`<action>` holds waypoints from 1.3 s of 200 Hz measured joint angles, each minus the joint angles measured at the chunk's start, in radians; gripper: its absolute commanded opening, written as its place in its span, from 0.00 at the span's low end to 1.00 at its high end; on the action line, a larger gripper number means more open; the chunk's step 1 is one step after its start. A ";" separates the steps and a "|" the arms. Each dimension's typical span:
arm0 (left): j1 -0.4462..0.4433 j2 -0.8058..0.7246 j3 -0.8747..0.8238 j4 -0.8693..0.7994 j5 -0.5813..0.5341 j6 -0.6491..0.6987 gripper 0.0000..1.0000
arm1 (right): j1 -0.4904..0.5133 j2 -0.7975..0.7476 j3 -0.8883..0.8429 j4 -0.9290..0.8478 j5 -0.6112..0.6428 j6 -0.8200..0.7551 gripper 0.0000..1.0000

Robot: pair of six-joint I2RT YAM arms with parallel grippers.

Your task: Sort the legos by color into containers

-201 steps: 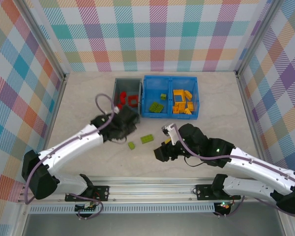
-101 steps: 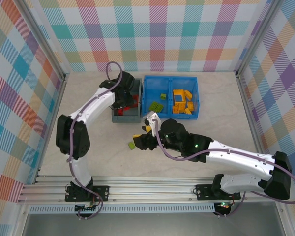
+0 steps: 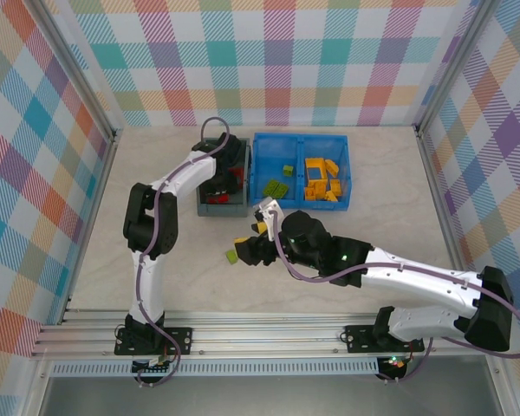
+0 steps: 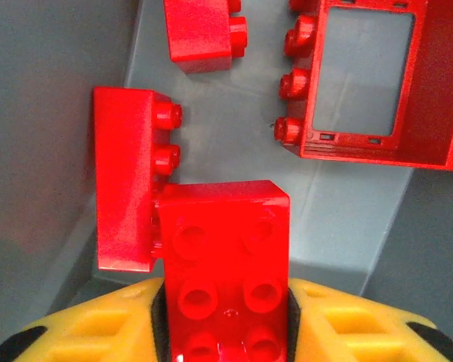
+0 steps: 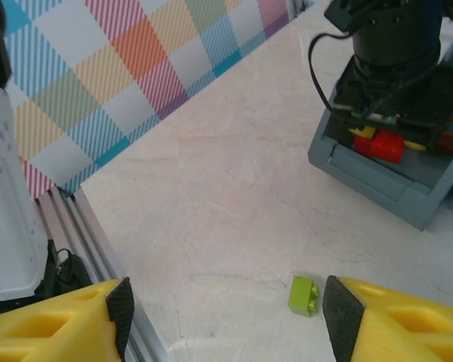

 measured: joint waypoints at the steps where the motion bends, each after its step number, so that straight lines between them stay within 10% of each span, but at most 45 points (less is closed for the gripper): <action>1: 0.000 0.000 0.000 0.000 -0.001 0.002 0.50 | 0.000 0.001 -0.001 -0.001 0.002 0.001 0.70; 74: -0.002 -0.127 0.005 -0.047 -0.001 -0.003 0.60 | -0.009 0.003 -0.009 -0.109 0.130 0.059 0.71; 106: -0.038 -0.411 -0.095 0.016 0.006 -0.013 0.65 | -0.060 -0.005 0.044 -0.455 0.299 0.375 0.68; 178: -0.606 -0.884 -0.618 0.416 0.053 0.004 0.69 | -0.607 -0.097 -0.195 -0.812 0.137 0.801 0.77; 260: -0.837 -0.877 -0.740 0.573 -0.032 0.019 0.69 | -0.737 0.054 -0.232 -0.702 -0.082 0.995 0.72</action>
